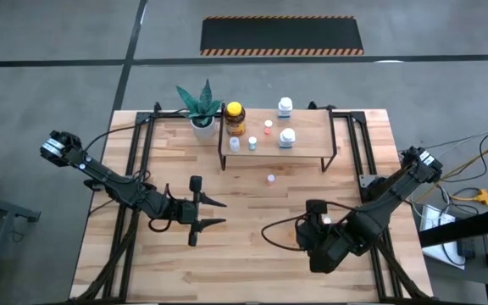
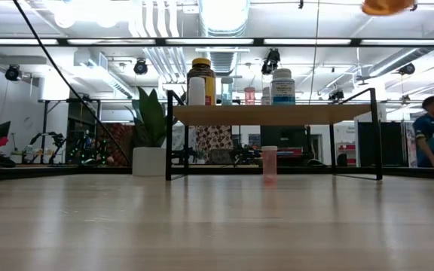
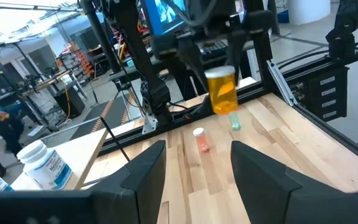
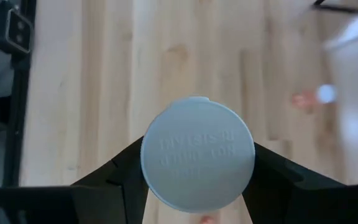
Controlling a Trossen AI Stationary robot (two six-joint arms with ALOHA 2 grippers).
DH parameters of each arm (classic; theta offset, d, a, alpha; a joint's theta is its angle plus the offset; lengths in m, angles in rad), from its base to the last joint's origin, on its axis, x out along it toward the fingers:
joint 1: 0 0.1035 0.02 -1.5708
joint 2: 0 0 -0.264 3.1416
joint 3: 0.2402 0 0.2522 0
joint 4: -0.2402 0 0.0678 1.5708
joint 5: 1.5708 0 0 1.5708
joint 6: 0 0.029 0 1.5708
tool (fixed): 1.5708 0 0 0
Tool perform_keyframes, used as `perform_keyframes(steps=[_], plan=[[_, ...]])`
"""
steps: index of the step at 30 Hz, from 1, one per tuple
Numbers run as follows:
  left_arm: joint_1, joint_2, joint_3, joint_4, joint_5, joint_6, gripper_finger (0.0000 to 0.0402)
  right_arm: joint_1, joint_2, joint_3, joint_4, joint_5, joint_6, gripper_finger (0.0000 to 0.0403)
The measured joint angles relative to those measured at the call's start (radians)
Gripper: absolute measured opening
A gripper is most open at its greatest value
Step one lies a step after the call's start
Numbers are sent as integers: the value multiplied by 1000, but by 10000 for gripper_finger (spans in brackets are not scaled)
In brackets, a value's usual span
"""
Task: Pick and place medicine bottles onto shelf by color
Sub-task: Put the orange medicine bottle on the shelf
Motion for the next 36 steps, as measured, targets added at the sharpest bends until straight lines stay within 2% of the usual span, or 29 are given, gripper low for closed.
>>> perform_keyframes(steps=[9, 16, 19, 23, 29, 36], plan=[[0, 0, -1, 0, 0, 0, 164, -91, -43, 91, -64, 15, -118, 194], [0, 0, -1, 0, 0, 0, 164, -184, -147, 96, -66, 18, -174, 194], [0, 0, -1, 0, 0, 0, 164, -232, -201, 91, -86, 58, -167, 194], [0, 0, -1, 0, 0, 0, 164, -321, -259, 90, -151, 111, -126, 194], [0, 0, -1, 0, 0, 0, 164, -497, -315, 89, -250, 112, -86, 194], [0, 0, -1, 0, 0, 0, 164, -700, -344, 89, -260, 100, -93, 194]])
